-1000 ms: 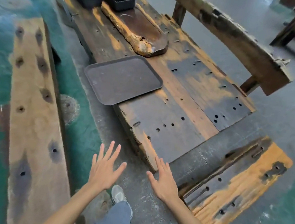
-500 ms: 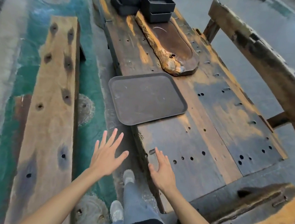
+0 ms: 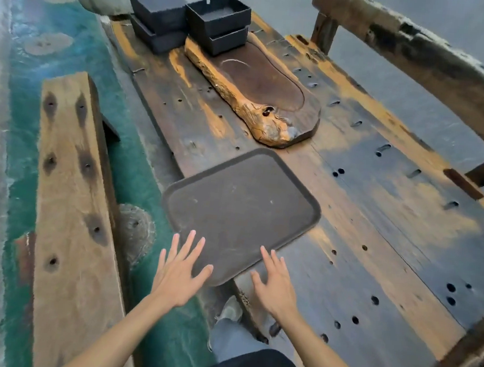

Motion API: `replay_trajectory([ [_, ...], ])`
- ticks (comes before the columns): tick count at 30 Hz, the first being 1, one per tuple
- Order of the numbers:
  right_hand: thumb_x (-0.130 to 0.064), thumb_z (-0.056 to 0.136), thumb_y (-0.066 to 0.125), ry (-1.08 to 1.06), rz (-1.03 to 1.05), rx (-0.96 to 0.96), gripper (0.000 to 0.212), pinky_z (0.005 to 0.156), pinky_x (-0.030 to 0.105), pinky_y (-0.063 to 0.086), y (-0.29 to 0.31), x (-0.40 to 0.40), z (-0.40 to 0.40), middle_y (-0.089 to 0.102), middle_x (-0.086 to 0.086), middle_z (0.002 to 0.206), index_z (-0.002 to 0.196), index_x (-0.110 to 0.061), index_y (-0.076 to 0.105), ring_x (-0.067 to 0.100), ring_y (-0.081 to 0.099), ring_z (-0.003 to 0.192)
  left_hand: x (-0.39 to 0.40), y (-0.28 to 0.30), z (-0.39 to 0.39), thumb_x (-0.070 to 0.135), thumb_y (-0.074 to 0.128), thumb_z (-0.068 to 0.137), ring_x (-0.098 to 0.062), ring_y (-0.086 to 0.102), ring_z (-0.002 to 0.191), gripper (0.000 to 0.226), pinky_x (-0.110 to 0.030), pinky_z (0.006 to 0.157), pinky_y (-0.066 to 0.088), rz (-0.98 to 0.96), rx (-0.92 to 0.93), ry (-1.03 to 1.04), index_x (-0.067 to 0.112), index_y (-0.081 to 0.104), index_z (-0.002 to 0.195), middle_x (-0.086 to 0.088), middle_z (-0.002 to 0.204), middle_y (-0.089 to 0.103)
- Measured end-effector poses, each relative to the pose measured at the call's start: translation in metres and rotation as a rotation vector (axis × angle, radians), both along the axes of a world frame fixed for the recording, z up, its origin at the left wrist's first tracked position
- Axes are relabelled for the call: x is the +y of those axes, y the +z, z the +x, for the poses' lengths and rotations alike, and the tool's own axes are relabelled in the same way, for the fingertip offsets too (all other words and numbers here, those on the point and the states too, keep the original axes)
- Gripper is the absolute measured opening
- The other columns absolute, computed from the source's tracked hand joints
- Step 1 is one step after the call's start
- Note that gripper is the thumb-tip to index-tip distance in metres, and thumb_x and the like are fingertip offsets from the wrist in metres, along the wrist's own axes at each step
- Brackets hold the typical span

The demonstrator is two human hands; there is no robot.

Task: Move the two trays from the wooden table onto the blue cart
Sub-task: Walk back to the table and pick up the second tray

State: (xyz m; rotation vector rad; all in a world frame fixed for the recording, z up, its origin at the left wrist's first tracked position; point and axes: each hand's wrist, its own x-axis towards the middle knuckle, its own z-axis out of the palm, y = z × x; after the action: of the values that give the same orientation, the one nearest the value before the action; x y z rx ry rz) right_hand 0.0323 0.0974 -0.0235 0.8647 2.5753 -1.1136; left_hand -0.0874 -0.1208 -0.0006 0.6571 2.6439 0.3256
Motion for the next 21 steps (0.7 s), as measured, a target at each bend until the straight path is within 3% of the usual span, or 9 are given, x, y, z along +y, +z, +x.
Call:
replay_trajectory([
  [7,-0.042,0.099,0.051,-0.229,-0.183,-0.037,0.067,0.119,0.038,0.023,-0.016,0.015,-0.056,0.014,-0.006,0.167,0.157,-0.038,0.018,0.017,0.013,0.153,0.026,-0.012,-0.110,0.055,0.042,0.093,-0.029,-0.005,0.152,0.070,-0.058,0.118,0.011,-0.088,-0.043,-0.074,0.036,0.014,0.155,0.010,0.165,-0.005],
  [14,-0.013,0.094,0.064,-0.819,-0.432,0.078,0.072,0.115,0.039,0.036,-0.023,0.023,-0.084,0.042,0.000,0.156,0.156,-0.020,0.028,0.022,0.044,0.138,0.070,-0.019,-0.207,0.027,0.059,0.093,-0.027,0.010,0.151,0.064,-0.048,0.119,0.021,0.092,-0.179,-0.086,0.024,0.033,0.151,0.005,0.163,0.021],
  [18,-0.003,0.092,0.064,-1.082,-0.454,0.121,0.070,0.106,0.041,0.047,-0.026,0.017,-0.093,0.049,-0.002,0.146,0.151,-0.025,0.035,0.025,0.055,0.123,0.100,-0.020,-0.259,0.014,0.067,0.085,-0.025,0.043,0.137,0.059,-0.038,0.112,0.032,0.211,-0.220,0.012,0.016,0.049,0.141,-0.006,0.148,0.049],
  [21,0.005,0.090,0.062,-1.236,-0.473,0.165,0.070,0.102,0.047,0.051,-0.029,0.018,-0.101,0.051,0.000,0.140,0.150,-0.023,0.036,0.025,0.058,0.119,0.123,-0.022,-0.298,0.010,0.070,0.081,-0.029,0.052,0.127,0.058,-0.036,0.105,0.037,0.212,-0.243,0.039,0.014,0.054,0.137,-0.013,0.139,0.056],
])
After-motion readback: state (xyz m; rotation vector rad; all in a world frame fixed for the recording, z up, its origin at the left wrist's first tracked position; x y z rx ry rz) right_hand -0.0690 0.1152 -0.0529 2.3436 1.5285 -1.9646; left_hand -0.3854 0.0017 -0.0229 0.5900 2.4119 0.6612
